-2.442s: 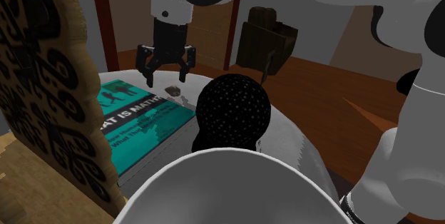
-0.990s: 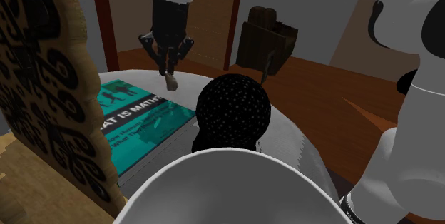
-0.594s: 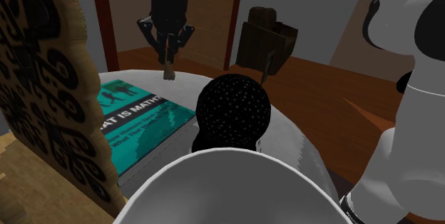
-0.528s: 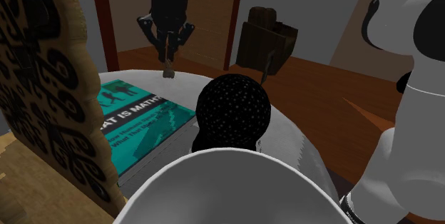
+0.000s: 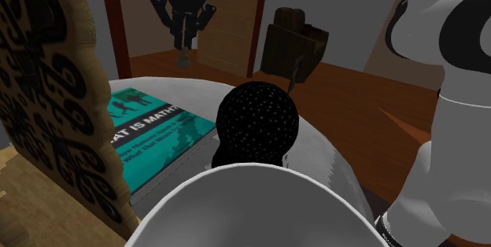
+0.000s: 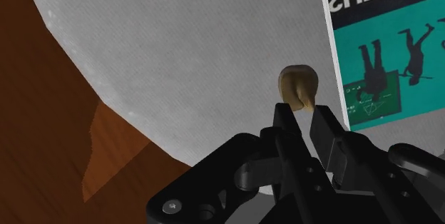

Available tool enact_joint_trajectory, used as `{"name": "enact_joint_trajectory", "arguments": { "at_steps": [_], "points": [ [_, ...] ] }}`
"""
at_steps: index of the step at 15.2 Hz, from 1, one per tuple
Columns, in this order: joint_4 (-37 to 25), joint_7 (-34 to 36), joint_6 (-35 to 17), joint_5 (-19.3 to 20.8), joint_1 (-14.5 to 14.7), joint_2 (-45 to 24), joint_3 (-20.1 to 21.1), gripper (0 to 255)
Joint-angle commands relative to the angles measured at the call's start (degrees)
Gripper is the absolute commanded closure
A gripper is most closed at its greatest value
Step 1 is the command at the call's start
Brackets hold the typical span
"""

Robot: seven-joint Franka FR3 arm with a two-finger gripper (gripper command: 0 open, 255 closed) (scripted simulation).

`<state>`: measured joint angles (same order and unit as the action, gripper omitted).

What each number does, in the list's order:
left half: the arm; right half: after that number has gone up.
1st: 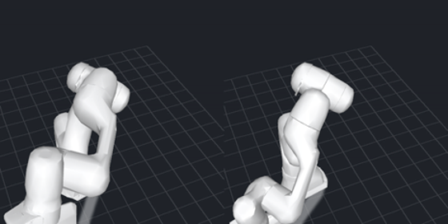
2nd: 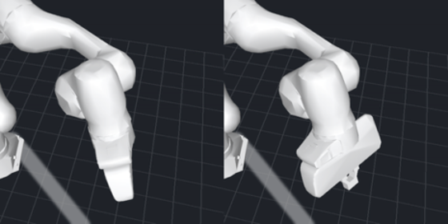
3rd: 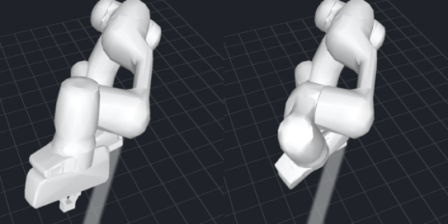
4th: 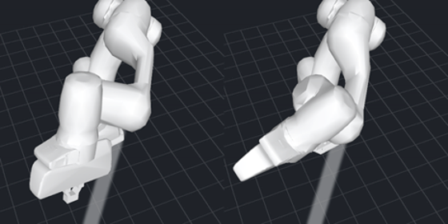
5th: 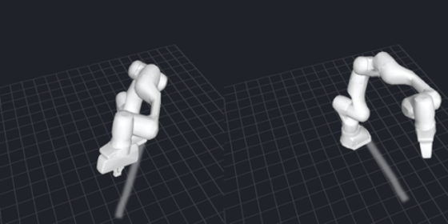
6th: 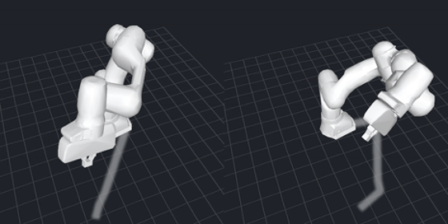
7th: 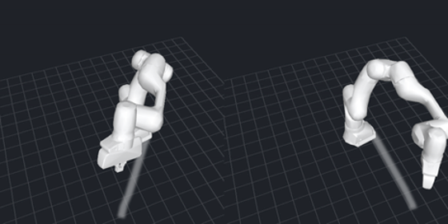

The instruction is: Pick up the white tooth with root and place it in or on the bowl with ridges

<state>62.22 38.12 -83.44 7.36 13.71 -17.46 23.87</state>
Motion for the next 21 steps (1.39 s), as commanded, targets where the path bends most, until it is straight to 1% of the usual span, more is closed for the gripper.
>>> {"name": "enact_joint_trajectory", "arguments": {
  "at_steps": [1,5,7,8,9,10,13,17,21],
  "points": [
    [-3.8,0.2,2.5,0.7,0.7,-1.4,0.0,255],
    [-13.4,0.4,8.2,2.5,3.0,-5.4,0.0,255],
    [-20.5,0.4,12.1,4.0,4.9,-8.6,-0.2,255],
    [-21.9,0.3,12.9,4.3,5.4,-9.3,-0.3,255],
    [-15.6,1.3,10.4,2.9,4.2,-5.5,0.2,255],
    [-10.9,2.2,8.6,1.8,3.5,-2.5,0.7,255],
    [-1.1,4.7,5.3,-0.8,2.9,4.3,1.8,255],
    [7.7,8.0,2.8,-3.4,3.5,11.0,3.1,255],
    [13.8,11.6,1.4,-5.5,4.9,16.2,4.6,255]
  ]
}}
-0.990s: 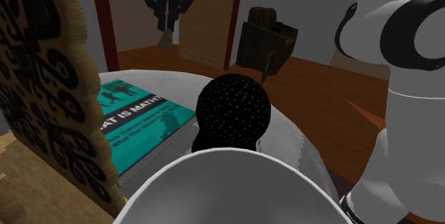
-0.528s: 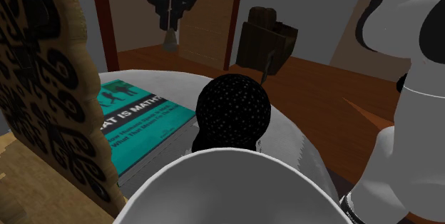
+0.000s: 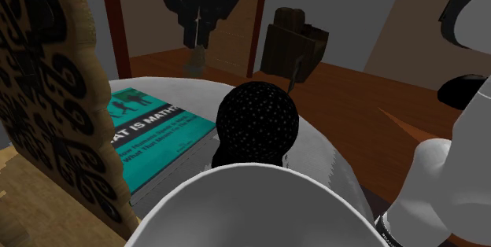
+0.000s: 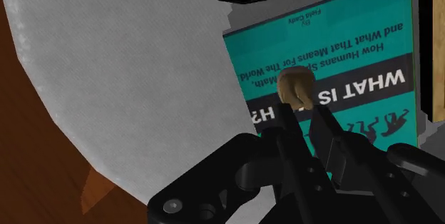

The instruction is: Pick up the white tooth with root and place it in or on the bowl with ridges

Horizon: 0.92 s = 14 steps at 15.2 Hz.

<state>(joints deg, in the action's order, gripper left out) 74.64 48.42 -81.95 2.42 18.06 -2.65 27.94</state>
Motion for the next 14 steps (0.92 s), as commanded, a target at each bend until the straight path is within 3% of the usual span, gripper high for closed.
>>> {"name": "enact_joint_trajectory", "arguments": {
  "at_steps": [1,14],
  "points": [
    [2.6,2.3,-0.3,-1.0,1.0,2.5,1.0,255],
    [9.9,17.3,-0.7,-4.6,7.6,10.4,8.8,255]
  ]
}}
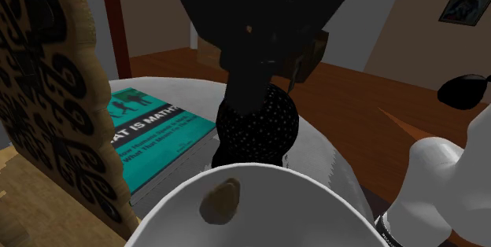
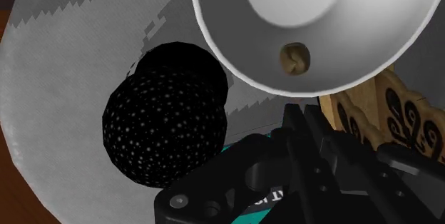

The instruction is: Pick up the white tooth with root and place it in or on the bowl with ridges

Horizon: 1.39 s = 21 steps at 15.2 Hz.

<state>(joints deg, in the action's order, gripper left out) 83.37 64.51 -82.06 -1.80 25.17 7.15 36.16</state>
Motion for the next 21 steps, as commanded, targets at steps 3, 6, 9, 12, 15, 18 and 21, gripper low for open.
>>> {"name": "enact_joint_trajectory", "arguments": {
  "at_steps": [3,6,9,12,15,18,21],
  "points": [
    [0.6,2.5,-0.3,-0.2,1.0,0.3,1.5,255],
    [2.7,-0.5,-1.1,-3.3,1.0,-1.2,0.6,0],
    [5.6,-4.9,-1.8,-7.4,0.9,-3.9,0.0,0],
    [8.2,-9.0,-2.3,-11.0,0.8,-7.0,-0.1,0],
    [10.0,-11.9,-2.4,-13.4,0.9,-9.5,0.0,0],
    [13.2,-12.5,-4.7,-13.9,1.0,-8.5,0.1,0],
    [16.2,-12.9,-6.9,-14.5,1.1,-7.6,0.3,0]
  ]
}}
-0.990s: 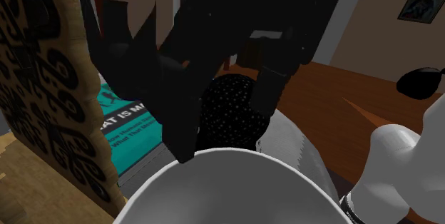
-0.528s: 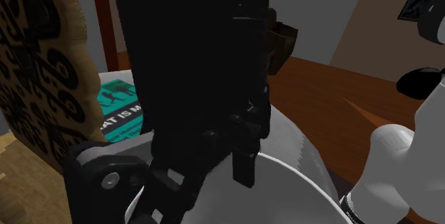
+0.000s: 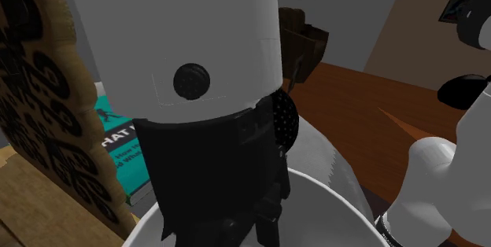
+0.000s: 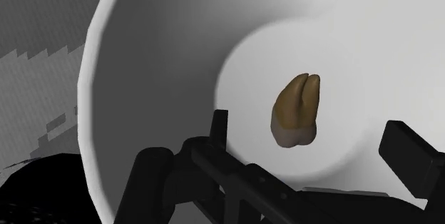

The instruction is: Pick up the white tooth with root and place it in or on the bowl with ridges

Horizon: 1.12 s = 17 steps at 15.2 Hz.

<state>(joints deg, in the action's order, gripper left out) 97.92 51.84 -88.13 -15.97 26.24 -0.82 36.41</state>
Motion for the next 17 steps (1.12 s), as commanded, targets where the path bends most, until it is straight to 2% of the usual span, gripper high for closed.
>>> {"name": "enact_joint_trajectory", "arguments": {
  "at_steps": [1,9,10,17],
  "points": [
    [3.1,-0.5,-2.0,-0.6,0.1,0.7,0.1,0],
    [3.1,-0.5,-2.0,-0.6,0.2,0.7,0.0,0],
    [3.4,-0.9,-1.9,-0.8,0.0,1.2,-0.2,255],
    [4.2,-1.5,-2.0,-1.0,-0.2,1.7,-0.4,255]
  ]
}}
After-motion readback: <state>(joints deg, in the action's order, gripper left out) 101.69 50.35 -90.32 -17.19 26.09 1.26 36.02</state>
